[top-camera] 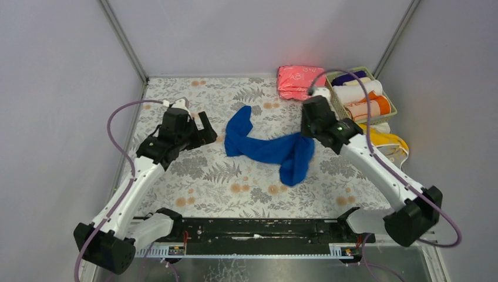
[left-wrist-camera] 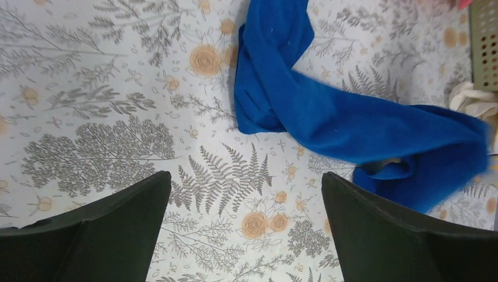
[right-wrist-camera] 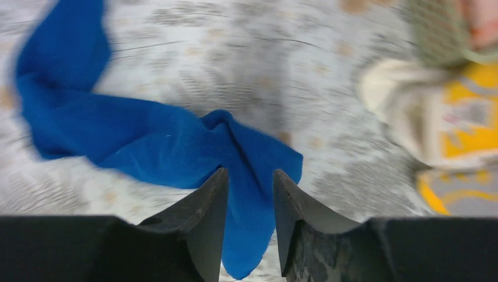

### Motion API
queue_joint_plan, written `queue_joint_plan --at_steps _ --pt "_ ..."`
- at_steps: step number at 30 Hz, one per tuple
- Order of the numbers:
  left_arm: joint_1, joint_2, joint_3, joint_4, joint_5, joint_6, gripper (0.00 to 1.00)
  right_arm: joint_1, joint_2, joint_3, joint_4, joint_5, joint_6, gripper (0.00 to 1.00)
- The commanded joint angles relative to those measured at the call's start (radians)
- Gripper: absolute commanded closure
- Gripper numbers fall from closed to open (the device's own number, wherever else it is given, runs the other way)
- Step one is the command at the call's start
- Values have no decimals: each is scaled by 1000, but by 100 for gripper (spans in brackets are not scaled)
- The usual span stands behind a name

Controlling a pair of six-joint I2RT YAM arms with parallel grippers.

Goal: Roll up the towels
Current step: Place the towel at the center of the board, then flatten out the towel at the center of the board.

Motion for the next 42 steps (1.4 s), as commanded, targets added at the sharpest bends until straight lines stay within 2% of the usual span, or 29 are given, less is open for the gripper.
queue_joint_plan --at_steps 1,2,5,8,11,16,21,29,32,36,42 --pt "3 80 -5 12 69 -34 0 -117 -107 -133 22 112 -21 56" --pt "4 103 -2 13 78 -39 0 -118 -110 -154 15 130 -25 54" --pt "4 191 7 21 124 -45 0 -117 -110 -211 18 78 -46 39" --pt "4 296 23 39 152 -46 0 -118 -94 -253 48 -22 -73 35" --pt "2 461 110 13 147 -30 0 -118 -74 -290 84 -95 -78 34" --pt "-10 735 382 -91 107 -2 4 -118 -43 -338 124 -167 -91 34" --pt "-76 995 735 -186 -97 16 8 -118 -36 -378 143 -173 -91 34" --pt "-136 1277 1041 -181 -266 28 25 -118 -18 -425 187 -248 -60 34" --pt "-142 1326 1078 -126 -281 38 32 -118 -5 -441 197 -277 -51 35" --pt "-142 1353 1057 -30 -284 53 38 -118 9 -463 210 -300 -40 36" --pt "-142 1393 981 -47 -245 24 42 -118 28 -463 214 -294 -36 36"
